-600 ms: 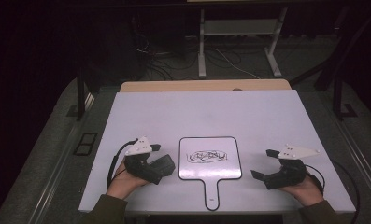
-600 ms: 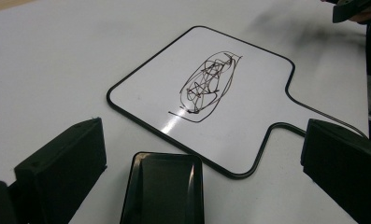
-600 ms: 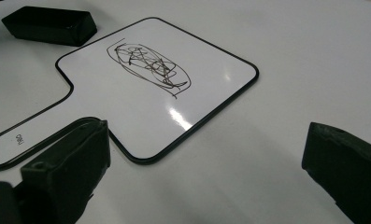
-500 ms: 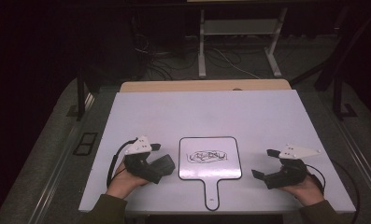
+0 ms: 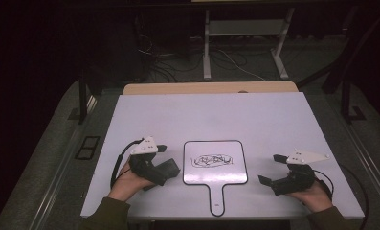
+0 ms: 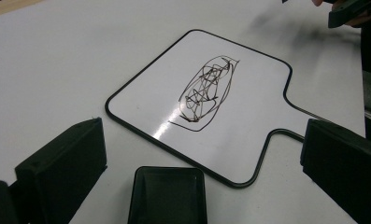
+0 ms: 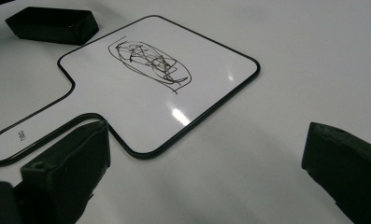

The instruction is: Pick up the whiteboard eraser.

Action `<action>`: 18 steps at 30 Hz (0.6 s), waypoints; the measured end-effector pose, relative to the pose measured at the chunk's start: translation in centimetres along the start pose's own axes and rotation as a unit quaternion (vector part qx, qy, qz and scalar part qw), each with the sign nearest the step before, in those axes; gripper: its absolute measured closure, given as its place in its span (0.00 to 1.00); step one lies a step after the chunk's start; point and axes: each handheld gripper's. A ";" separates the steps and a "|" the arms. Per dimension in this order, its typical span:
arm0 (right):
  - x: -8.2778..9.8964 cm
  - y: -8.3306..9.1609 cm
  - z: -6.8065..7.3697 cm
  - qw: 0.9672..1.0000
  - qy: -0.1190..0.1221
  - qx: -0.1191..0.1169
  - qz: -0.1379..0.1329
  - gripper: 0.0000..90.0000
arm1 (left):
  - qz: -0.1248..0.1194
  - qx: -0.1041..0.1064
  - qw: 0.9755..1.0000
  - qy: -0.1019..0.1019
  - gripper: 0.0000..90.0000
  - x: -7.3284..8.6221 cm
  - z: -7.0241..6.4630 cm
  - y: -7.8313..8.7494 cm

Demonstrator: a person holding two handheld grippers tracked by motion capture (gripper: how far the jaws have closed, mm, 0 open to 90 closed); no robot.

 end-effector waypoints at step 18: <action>0.3 0.0 0.4 1.000 0.004 0.003 0.004 0.00 | 0.040 0.007 0.999 -0.018 0.08 0.3 1.1 0.1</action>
Point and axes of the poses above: each handheld gripper's, and its own axes: y roughly backward along the jaws, x roughly out of its underside, z roughly to its left, and after that the axes turned 8 degrees about -y, right-handed
